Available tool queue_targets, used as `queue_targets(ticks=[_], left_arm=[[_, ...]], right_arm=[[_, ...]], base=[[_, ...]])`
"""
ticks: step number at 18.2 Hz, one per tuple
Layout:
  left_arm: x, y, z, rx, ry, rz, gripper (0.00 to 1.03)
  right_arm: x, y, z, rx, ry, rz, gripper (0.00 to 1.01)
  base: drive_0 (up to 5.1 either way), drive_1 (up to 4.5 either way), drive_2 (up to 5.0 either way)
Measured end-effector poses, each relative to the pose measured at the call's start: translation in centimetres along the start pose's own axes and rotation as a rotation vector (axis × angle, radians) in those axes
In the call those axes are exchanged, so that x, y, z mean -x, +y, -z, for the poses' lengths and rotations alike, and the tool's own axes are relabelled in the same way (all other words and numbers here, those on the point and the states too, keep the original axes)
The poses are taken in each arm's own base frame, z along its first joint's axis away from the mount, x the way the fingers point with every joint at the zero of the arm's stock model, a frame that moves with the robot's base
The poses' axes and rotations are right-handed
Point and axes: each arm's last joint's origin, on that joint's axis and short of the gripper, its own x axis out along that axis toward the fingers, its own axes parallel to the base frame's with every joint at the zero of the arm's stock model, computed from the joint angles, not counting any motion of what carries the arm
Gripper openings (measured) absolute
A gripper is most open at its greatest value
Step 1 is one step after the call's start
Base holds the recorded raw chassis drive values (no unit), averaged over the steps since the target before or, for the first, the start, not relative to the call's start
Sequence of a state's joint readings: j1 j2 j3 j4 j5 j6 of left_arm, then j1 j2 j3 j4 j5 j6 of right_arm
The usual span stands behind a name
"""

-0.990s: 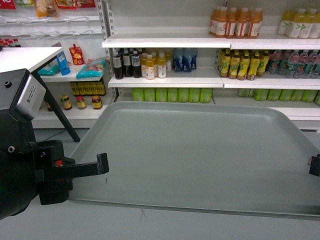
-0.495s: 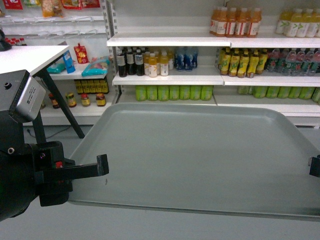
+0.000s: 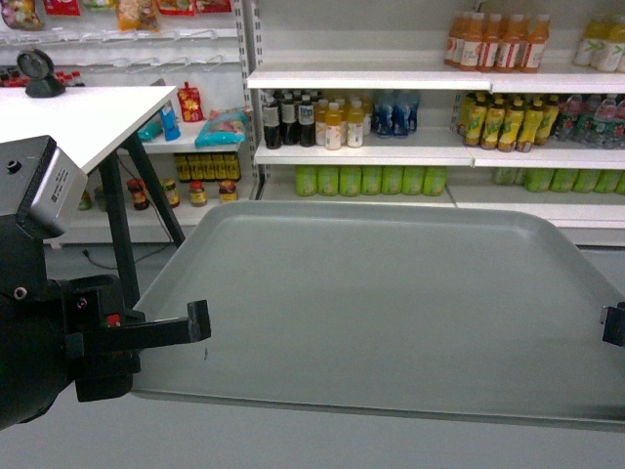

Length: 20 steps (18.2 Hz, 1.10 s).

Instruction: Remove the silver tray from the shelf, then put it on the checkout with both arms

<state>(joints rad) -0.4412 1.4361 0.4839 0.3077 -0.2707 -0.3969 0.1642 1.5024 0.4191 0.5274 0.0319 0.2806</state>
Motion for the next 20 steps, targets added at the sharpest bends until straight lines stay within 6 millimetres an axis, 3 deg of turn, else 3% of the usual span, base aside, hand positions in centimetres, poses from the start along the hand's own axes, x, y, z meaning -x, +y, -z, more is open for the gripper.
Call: queue_targets(ticks=[20], left_arm=[[0.01, -0.01, -0.01, 0.0, -0.001, 0.001, 0.03]], right_arm=[[0.01, 0.0, 0.0, 0.0, 0.001, -0.001, 0.03]], base=[[-5.0, 2.44, 2.4]])
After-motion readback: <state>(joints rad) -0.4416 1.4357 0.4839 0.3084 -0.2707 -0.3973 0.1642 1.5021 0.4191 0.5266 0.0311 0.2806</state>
